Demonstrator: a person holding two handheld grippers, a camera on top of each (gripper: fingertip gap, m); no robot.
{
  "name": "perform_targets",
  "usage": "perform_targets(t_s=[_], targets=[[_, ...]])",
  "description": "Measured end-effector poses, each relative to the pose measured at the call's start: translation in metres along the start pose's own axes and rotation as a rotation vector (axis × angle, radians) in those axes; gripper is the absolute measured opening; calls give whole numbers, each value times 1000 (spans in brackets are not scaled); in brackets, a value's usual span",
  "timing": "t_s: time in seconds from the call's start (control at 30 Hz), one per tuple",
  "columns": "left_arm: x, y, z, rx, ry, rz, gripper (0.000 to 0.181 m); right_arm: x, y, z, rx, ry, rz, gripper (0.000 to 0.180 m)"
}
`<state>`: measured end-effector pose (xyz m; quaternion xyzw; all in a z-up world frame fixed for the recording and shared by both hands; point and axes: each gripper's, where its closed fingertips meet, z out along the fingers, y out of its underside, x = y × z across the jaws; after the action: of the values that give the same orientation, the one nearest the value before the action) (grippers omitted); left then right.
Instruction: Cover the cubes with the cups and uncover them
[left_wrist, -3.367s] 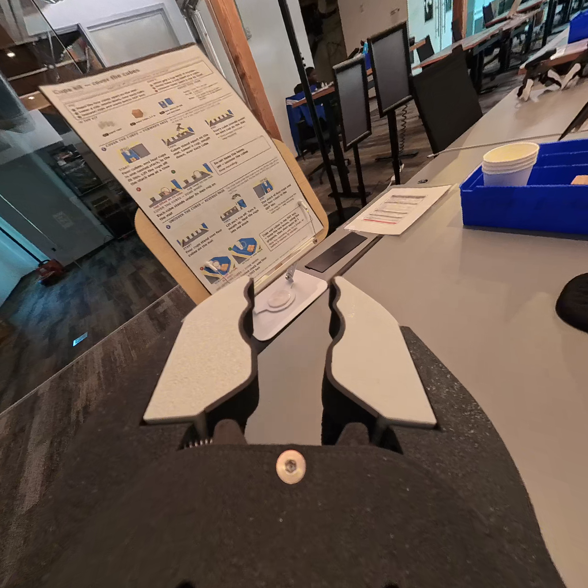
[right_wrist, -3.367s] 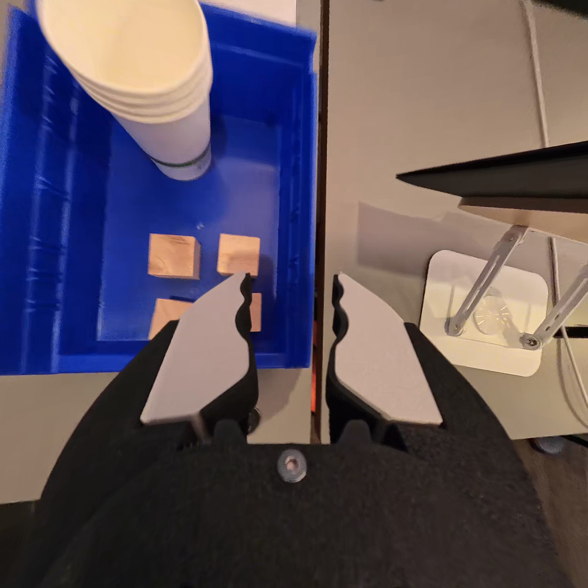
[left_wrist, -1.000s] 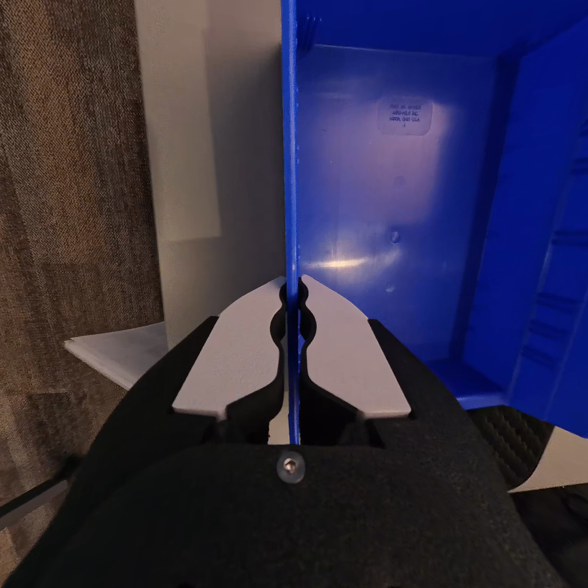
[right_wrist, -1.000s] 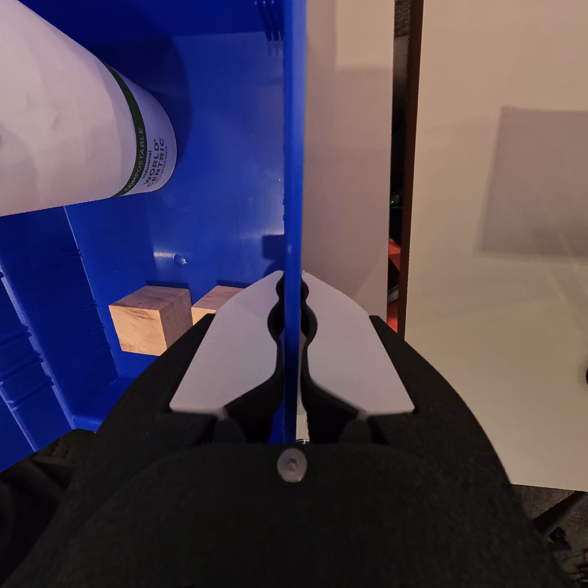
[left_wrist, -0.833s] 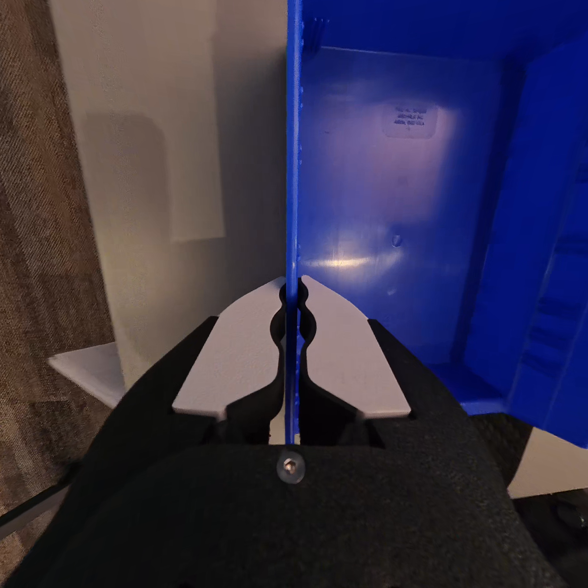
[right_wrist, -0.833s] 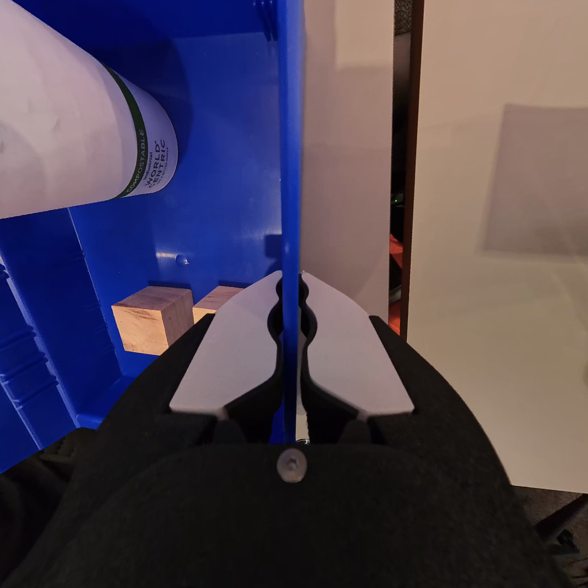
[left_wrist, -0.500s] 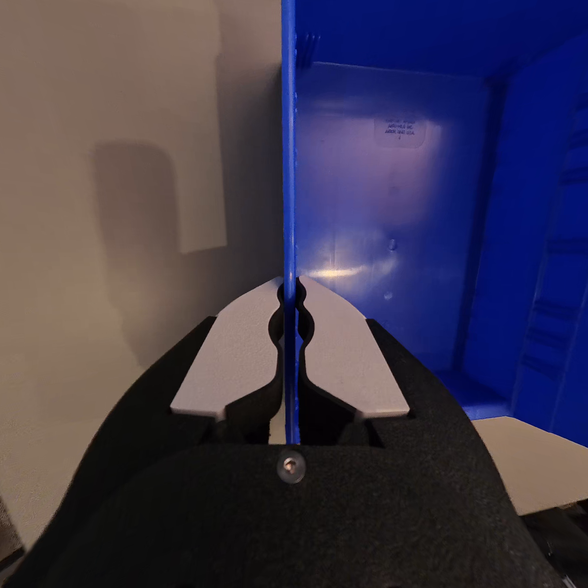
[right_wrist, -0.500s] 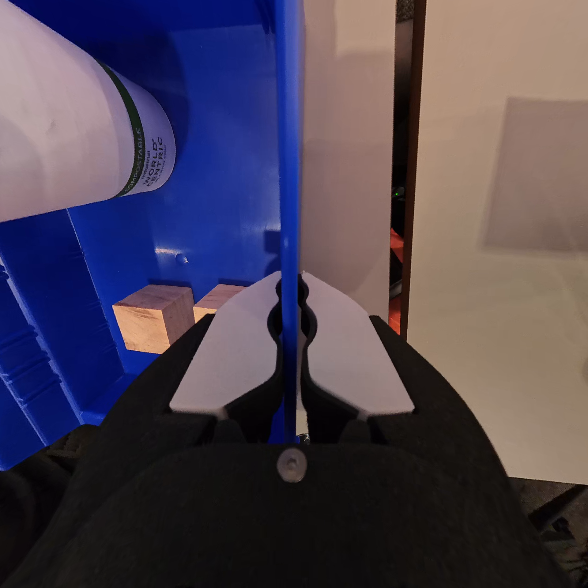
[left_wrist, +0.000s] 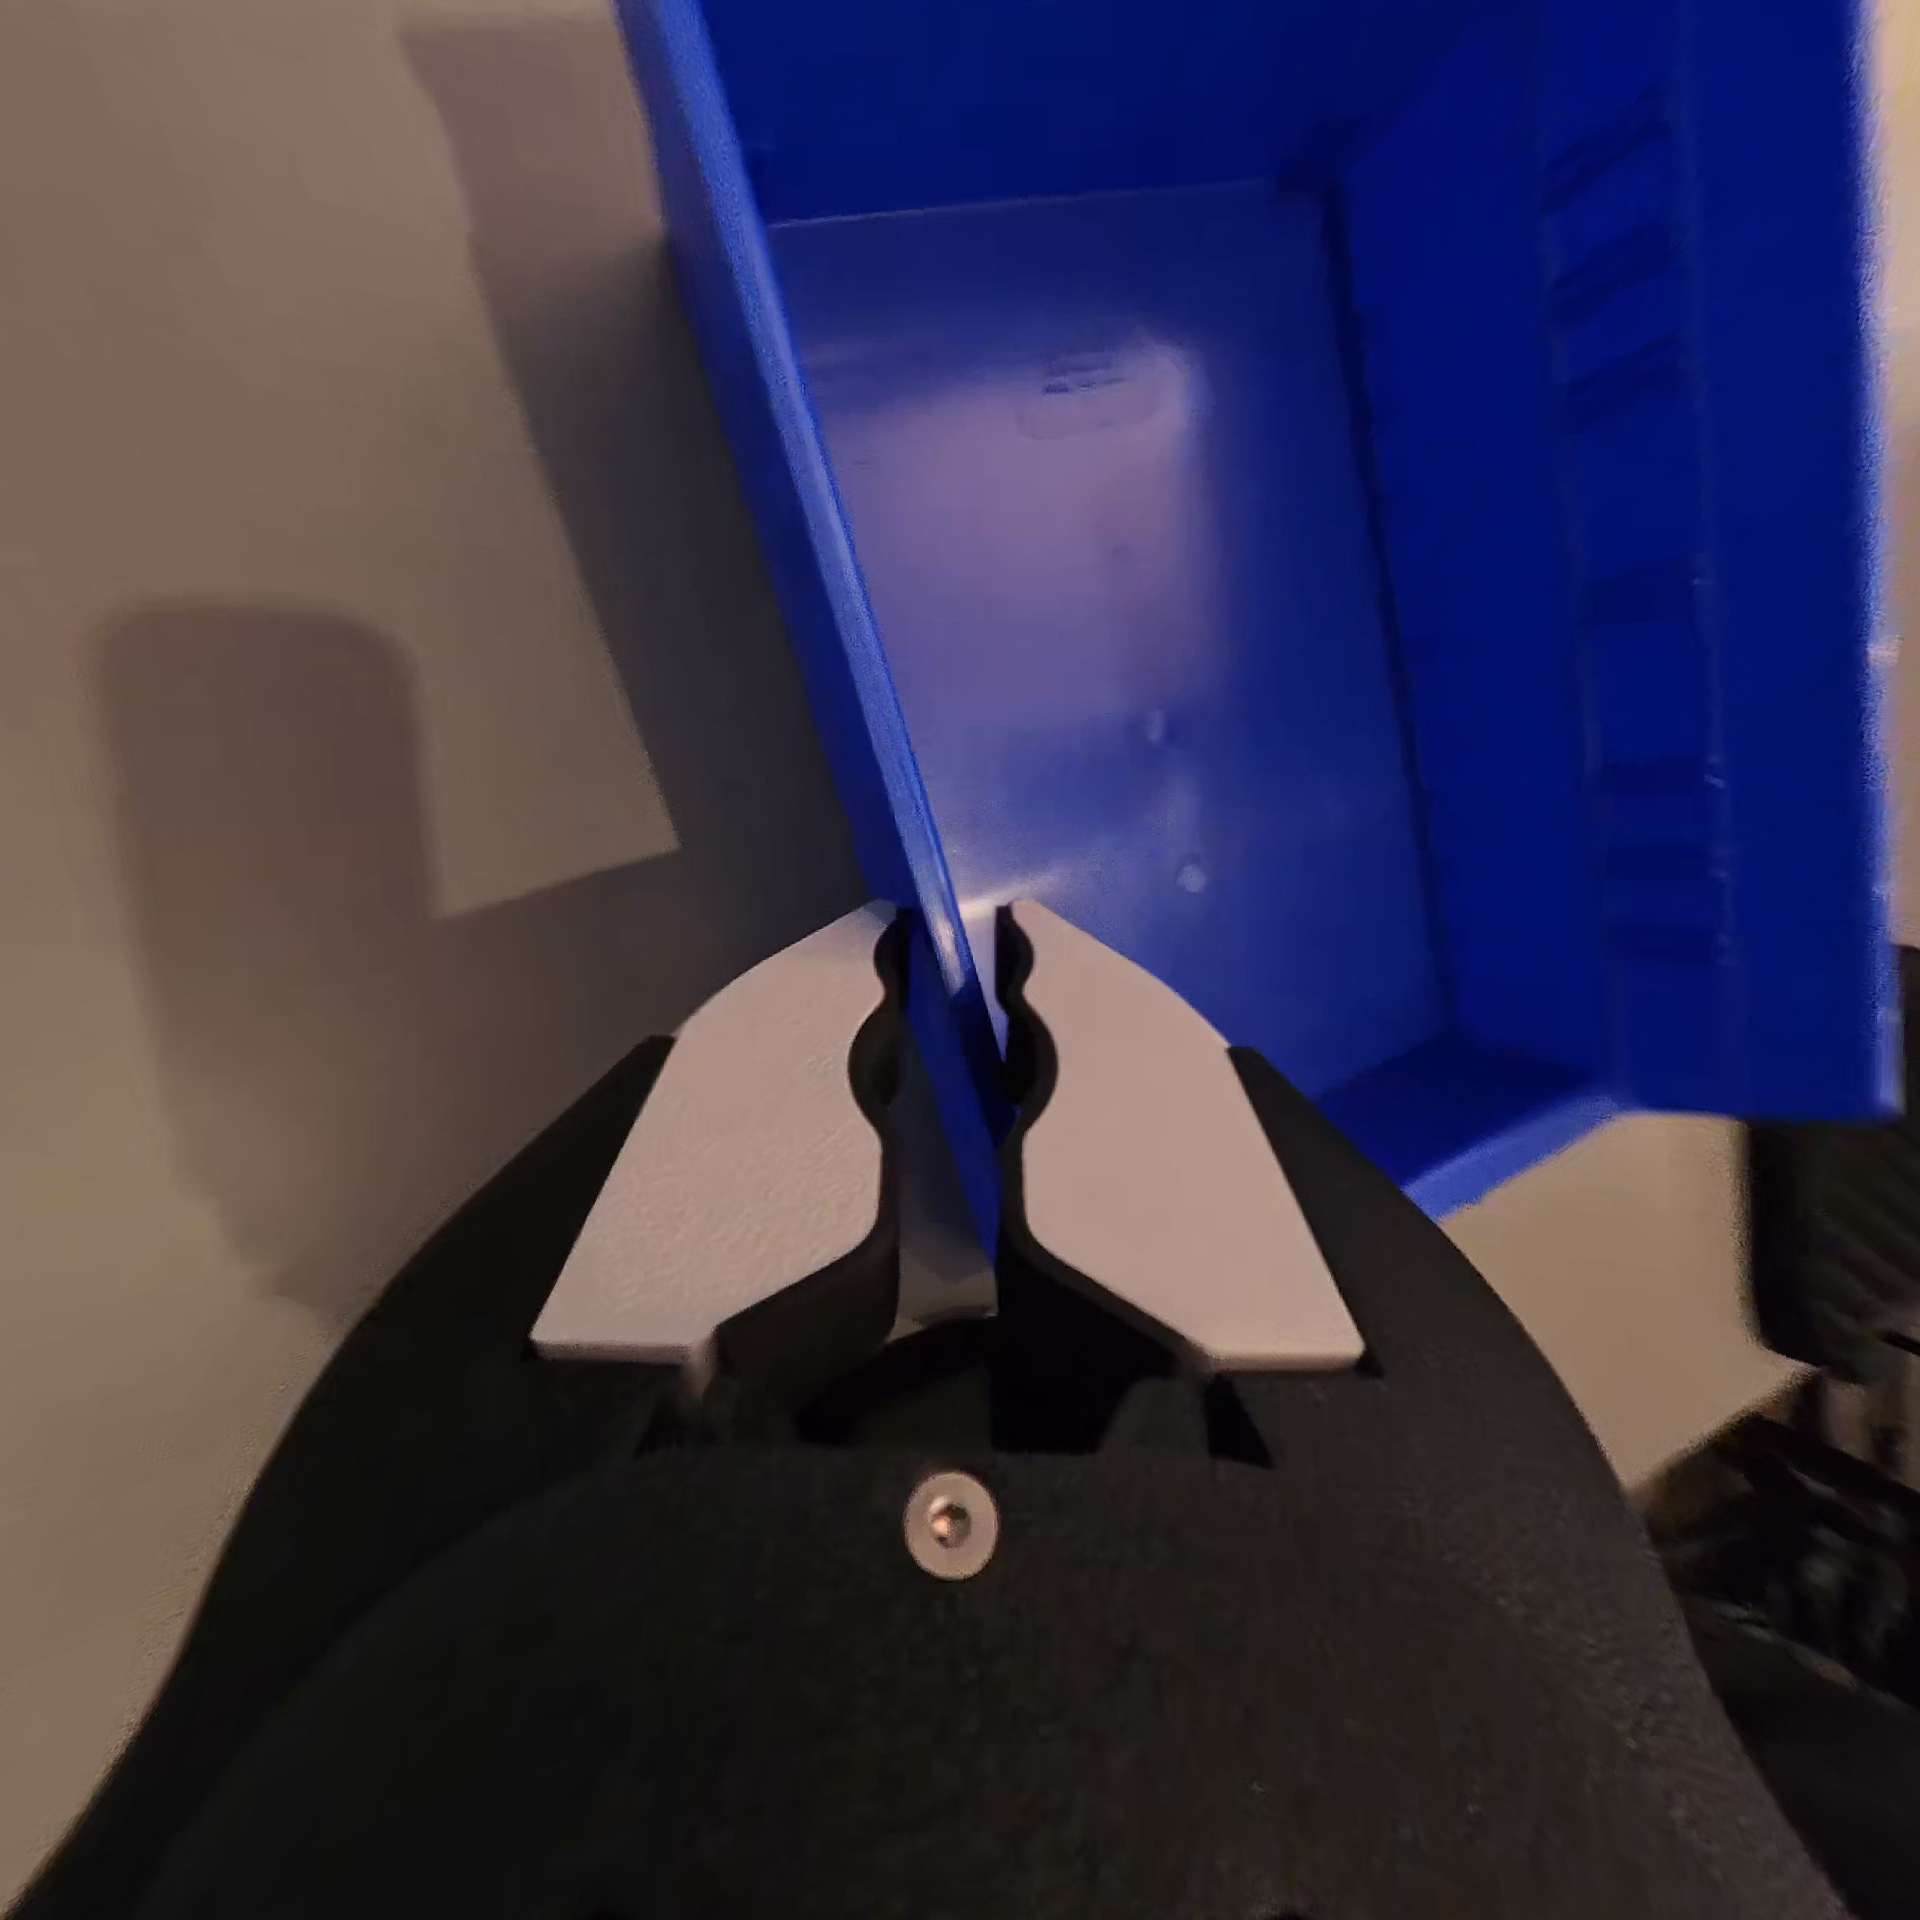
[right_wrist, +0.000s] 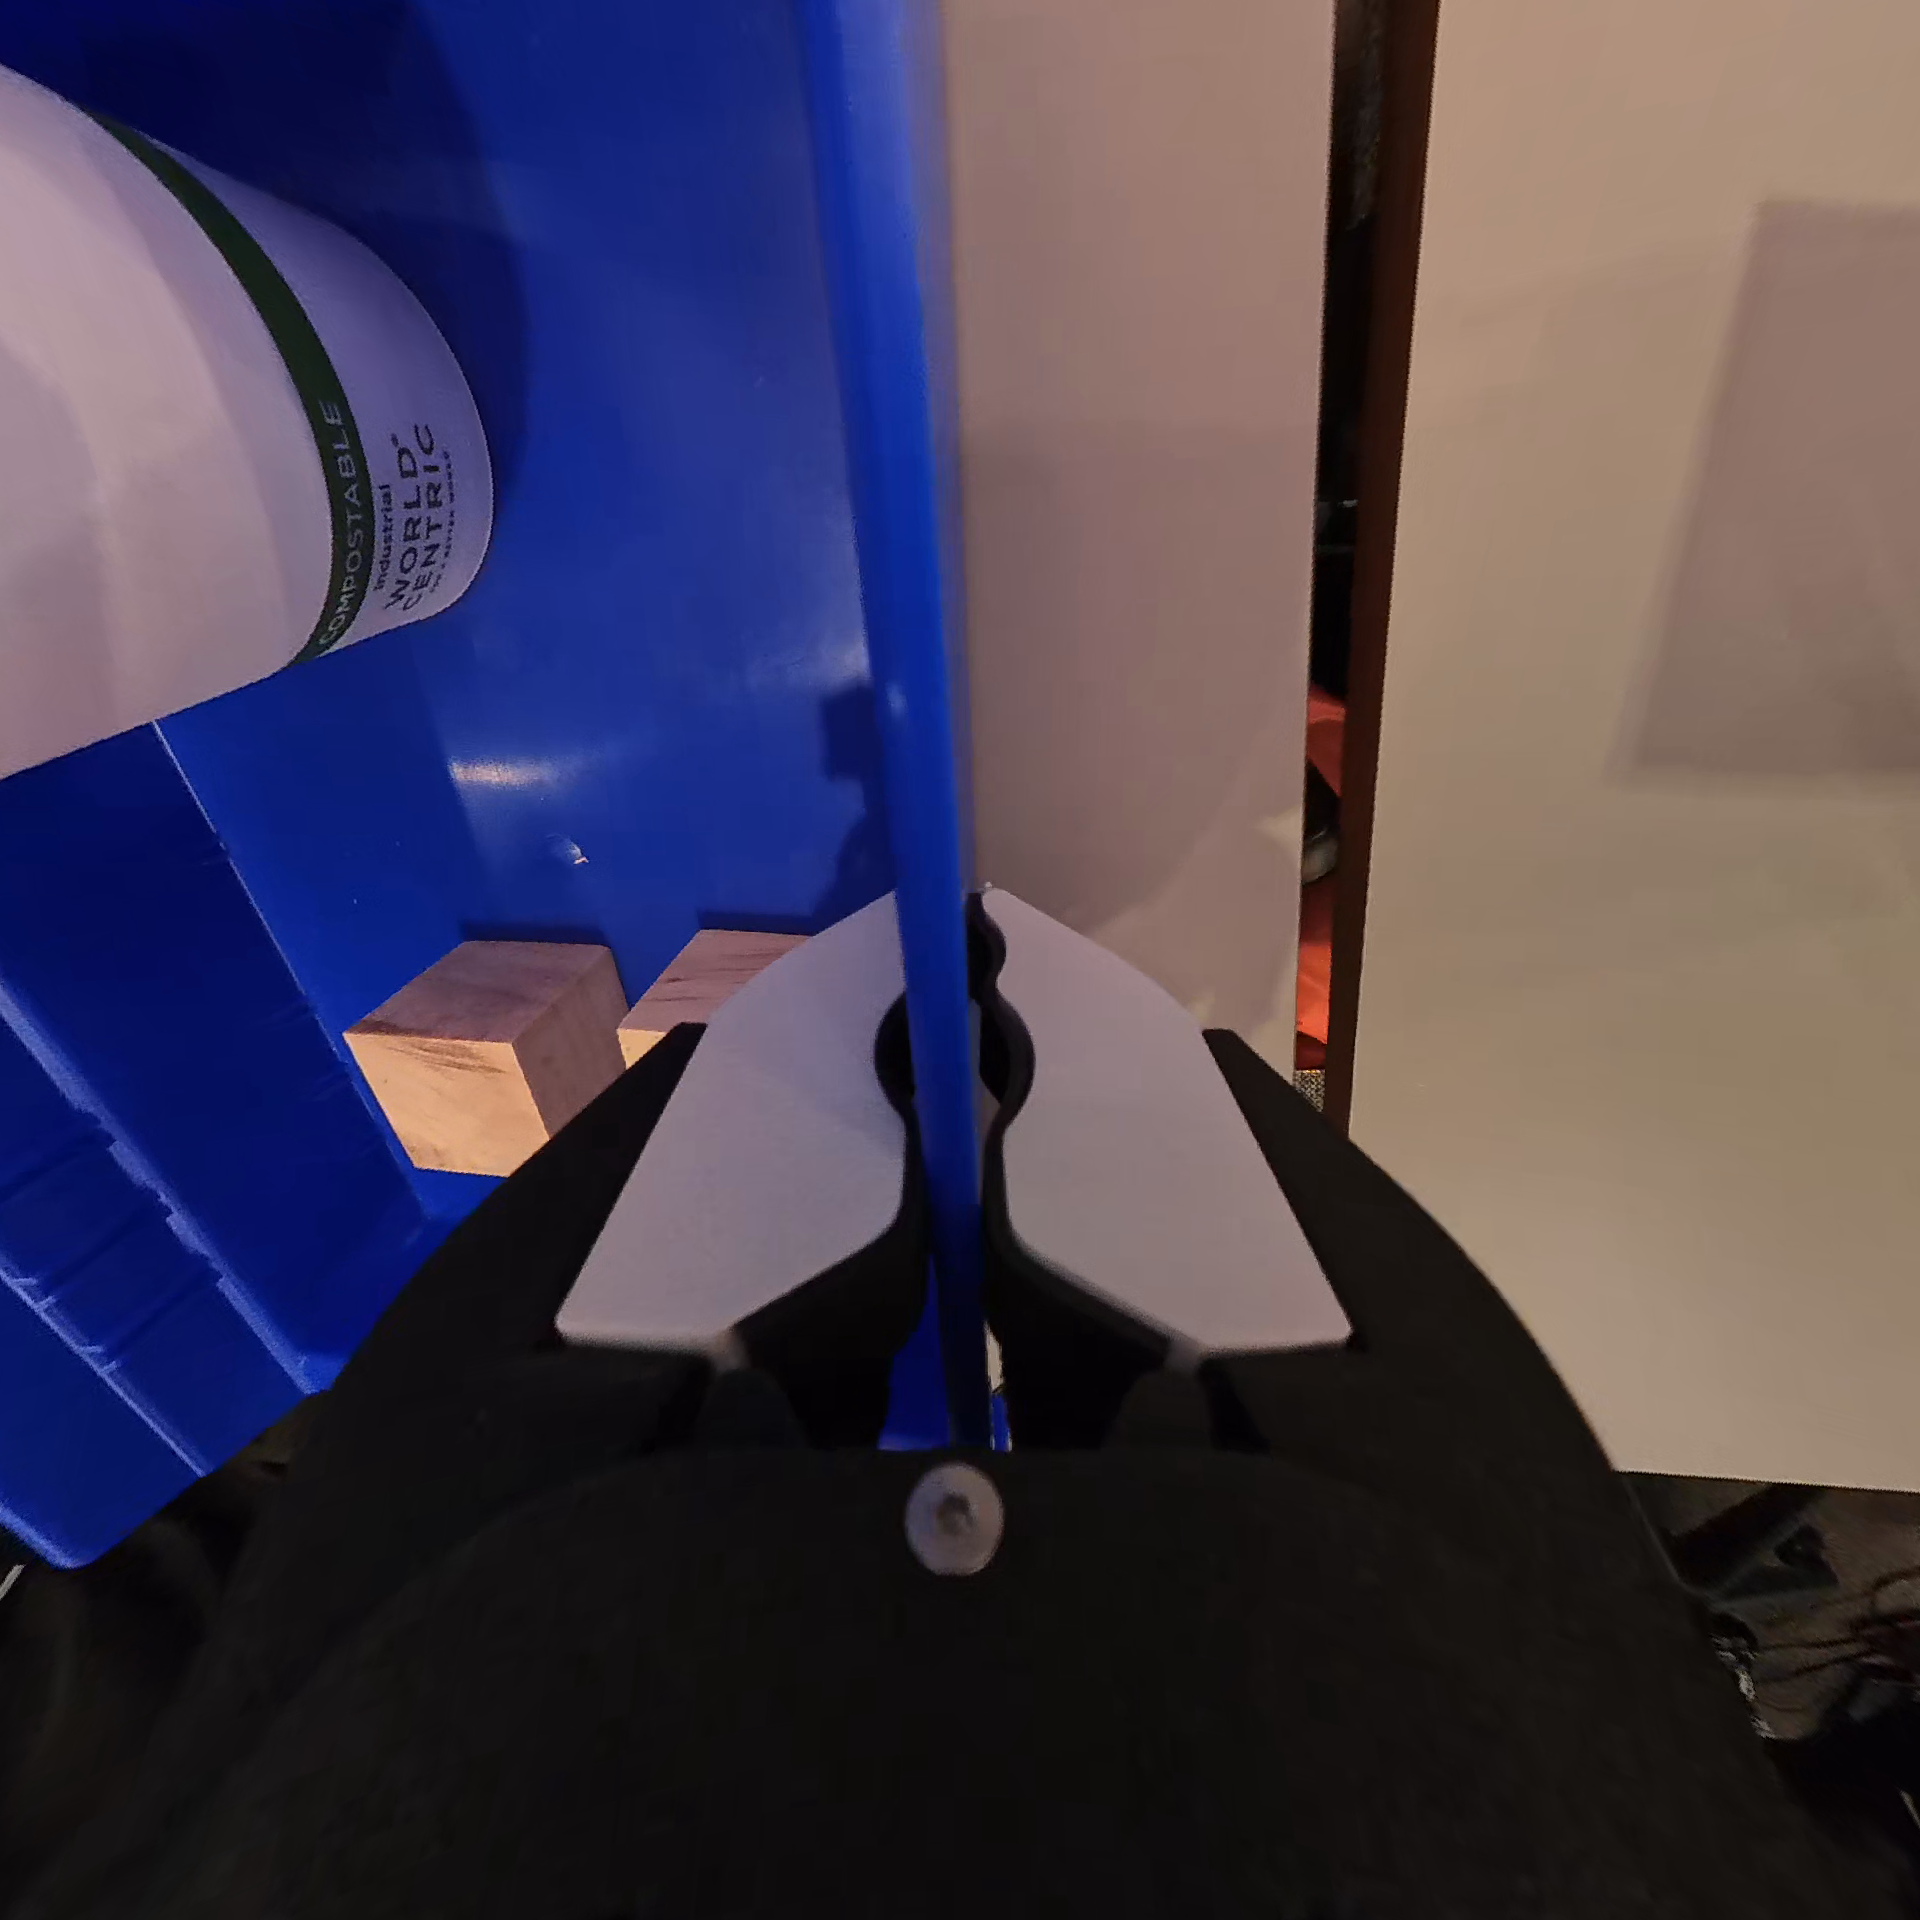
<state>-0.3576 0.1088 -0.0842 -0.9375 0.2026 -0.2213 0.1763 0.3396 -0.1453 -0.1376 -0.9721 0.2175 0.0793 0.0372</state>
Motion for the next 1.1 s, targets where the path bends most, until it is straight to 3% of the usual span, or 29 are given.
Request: perform_targets(t_s=[0.07, 0.27, 0.43, 0.63, 0.83, 1.1], targets=[[24, 4, 1, 25, 142, -54, 23, 0, 0, 0, -1, -3, 0, 5], [54, -4, -35, 171, 494, -177, 23, -2, 2, -1, -9, -16, 12, 5], [58, 2, -93, 317, 670, -157, 9, -8, 7, -5, -40, -49, 7, 5], [26, 49, -140, 439, 429, 48, 8, -21, 6, -26, -18, -67, -22, 5], [-35, 105, -172, 504, 82, 91, 17, -59, 6, -72, -40, -38, -101, 5], [-75, 154, -205, 654, 15, -24, 17, -183, -6, -139, -45, -18, -263, 4]])
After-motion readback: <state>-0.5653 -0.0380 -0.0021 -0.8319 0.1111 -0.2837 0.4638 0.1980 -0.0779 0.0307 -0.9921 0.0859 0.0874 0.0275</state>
